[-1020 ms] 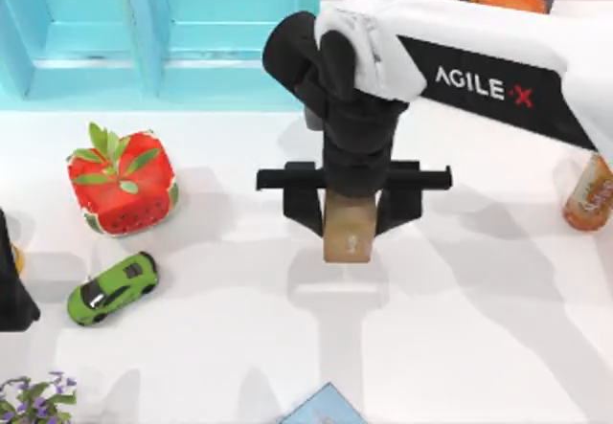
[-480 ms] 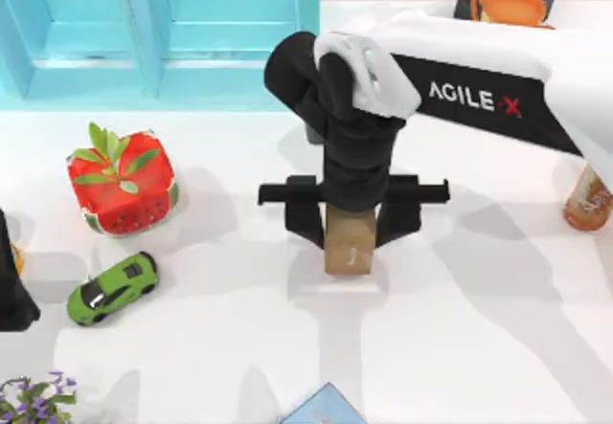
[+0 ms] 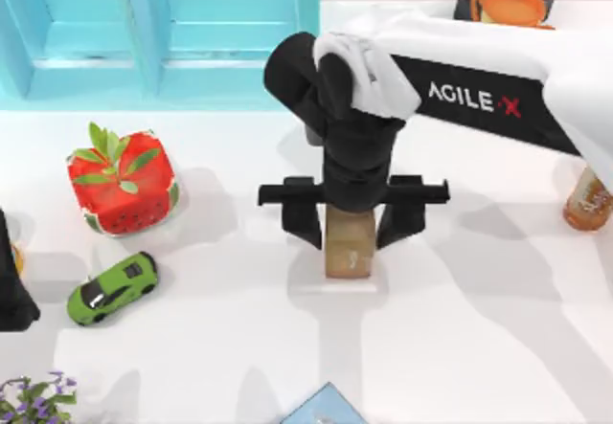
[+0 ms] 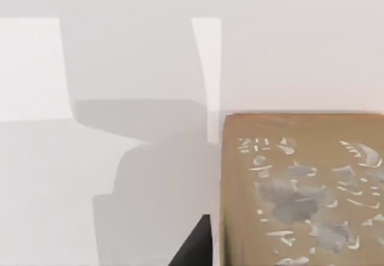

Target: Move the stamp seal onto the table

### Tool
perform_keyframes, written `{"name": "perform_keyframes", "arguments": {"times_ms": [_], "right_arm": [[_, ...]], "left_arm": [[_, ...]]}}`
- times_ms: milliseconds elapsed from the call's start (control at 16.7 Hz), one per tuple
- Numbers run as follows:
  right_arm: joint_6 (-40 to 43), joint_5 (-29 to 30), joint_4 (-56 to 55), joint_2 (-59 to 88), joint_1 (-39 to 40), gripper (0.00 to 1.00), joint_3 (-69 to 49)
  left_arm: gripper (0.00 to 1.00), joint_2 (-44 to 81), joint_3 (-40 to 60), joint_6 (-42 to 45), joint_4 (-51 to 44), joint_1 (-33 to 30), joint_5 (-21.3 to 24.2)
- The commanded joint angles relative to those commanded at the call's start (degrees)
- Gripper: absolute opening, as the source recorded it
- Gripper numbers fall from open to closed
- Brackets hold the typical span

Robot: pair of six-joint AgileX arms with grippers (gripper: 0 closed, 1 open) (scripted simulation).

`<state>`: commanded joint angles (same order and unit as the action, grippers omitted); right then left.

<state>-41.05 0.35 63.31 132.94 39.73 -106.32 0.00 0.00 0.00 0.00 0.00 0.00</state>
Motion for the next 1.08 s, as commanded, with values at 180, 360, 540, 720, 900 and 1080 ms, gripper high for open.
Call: {"name": "perform_keyframes", "arguments": {"times_ms": [180,360,540,720,900,1080], "right_arm": [[0.0,0.0,0.0,0.0,0.0,1.0,0.0],[0.0,0.0,0.0,0.0,0.0,1.0,0.0],[0.0,0.0,0.0,0.0,0.0,1.0,0.0],[-0.01,0.0,0.14,0.03,-0.08,1.0,-0.15],[-0.12,-0.01,3.92,1.12,0.02,1.0,-4.1],[-0.21,0.02,12.22,2.94,0.14,1.0,-13.49]], "left_arm": [[1.0,0.0,0.0,0.0,0.0,0.0,0.0],[1.0,0.0,0.0,0.0,0.0,0.0,0.0],[1.0,0.0,0.0,0.0,0.0,0.0,0.0],[1.0,0.0,0.0,0.0,0.0,0.0,0.0],[1.0,0.0,0.0,0.0,0.0,0.0,0.0],[1.0,0.0,0.0,0.0,0.0,0.0,0.0]]}}
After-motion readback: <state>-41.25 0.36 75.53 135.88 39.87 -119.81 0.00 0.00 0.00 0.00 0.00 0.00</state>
